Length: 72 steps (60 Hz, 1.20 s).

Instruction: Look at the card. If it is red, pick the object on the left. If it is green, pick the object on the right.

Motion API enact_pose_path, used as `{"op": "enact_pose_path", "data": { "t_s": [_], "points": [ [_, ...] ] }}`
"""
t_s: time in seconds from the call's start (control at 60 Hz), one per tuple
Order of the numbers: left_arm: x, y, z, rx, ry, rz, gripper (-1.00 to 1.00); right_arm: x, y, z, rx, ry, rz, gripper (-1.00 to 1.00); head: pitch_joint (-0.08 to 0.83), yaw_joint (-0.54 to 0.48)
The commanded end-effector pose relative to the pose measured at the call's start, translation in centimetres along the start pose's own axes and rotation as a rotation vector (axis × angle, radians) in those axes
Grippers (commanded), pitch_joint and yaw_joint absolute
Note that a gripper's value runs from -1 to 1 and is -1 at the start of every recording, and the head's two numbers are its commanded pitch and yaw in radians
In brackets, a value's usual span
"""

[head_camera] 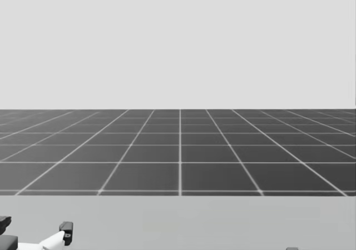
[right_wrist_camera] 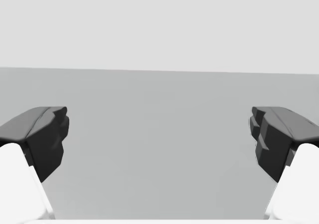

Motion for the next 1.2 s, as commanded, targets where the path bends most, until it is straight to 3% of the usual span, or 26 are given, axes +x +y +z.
{"op": "enact_pose_path", "data": {
  "t_s": [0.017, 0.067, 0.1, 0.15, 0.533, 0.817, 1.0, 1.2],
  "points": [
    [-0.01, -0.01, 0.01, 0.001, 0.001, -0.001, -1.00, 0.07, 0.27, 0.30, -0.023, 0.002, -0.036, -1.00, 0.004, 0.01],
    [0.00, -0.02, 0.01, 0.001, 0.001, 0.000, -1.00, 0.25, 0.34, 0.40, -0.018, -0.020, -0.031, -1.00, 0.010, 0.01],
    [0.01, -0.03, 0.02, 0.002, 0.001, 0.001, -1.00, 0.42, 0.41, 0.37, -0.006, -0.026, -0.062, -1.00, 0.019, 0.01],
    [0.01, -0.05, 0.03, 0.002, 0.001, 0.000, -1.00, 0.47, 0.47, 0.36, -0.013, -0.023, -0.043, -1.00, 0.042, 0.01],
    [-0.07, -0.30, 0.07, -0.006, 0.001, -0.021, -1.00, 0.25, 0.43, 0.16, -0.011, 0.008, -0.061, -1.00, 0.435, 0.00],
    [-0.25, -0.69, 0.06, -0.015, 0.008, -0.036, -1.00, -0.05, 0.52, 0.10, 0.007, 0.020, -0.029, -1.00, 0.646, 0.01],
    [-0.21, -0.79, 0.12, -0.019, 0.007, -0.035, -1.00, -0.25, 0.57, 0.04, 0.011, 0.026, -0.025, -1.00, 0.728, 0.02],
    [0.03, -0.74, 0.30, -0.017, -0.003, -0.027, -1.00, -0.32, 0.63, 0.02, 0.018, 0.032, -0.026, -1.00, 0.736, 0.01]
  ]
}}
